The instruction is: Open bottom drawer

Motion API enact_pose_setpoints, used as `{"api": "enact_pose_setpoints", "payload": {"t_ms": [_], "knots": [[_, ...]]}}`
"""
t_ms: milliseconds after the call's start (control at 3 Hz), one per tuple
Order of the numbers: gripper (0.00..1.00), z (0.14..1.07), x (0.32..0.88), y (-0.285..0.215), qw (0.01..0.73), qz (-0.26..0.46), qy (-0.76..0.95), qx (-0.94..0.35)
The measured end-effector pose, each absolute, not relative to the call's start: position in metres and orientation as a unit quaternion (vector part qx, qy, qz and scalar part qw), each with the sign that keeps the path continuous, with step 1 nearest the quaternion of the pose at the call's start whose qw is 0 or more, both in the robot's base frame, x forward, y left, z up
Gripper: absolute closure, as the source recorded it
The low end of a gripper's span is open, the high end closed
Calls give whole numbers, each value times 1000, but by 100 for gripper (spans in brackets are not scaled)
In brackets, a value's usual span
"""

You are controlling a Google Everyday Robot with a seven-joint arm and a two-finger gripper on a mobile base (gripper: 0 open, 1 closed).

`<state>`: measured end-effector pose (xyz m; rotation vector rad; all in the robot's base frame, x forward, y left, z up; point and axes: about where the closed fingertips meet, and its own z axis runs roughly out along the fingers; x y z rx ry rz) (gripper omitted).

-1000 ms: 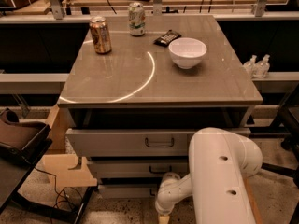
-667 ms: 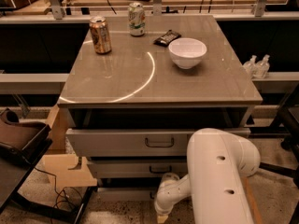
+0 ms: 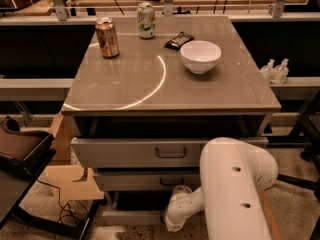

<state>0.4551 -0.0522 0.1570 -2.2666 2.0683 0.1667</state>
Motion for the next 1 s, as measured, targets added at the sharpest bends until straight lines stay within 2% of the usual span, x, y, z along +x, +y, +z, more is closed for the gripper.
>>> {"api": "enact_pose_setpoints", "payload": {"t_ms": [333,1000], "knots": [[100,156,454,-52,34,55,673,-737],[100,164,446,-57,42,54,680,-730]]}}
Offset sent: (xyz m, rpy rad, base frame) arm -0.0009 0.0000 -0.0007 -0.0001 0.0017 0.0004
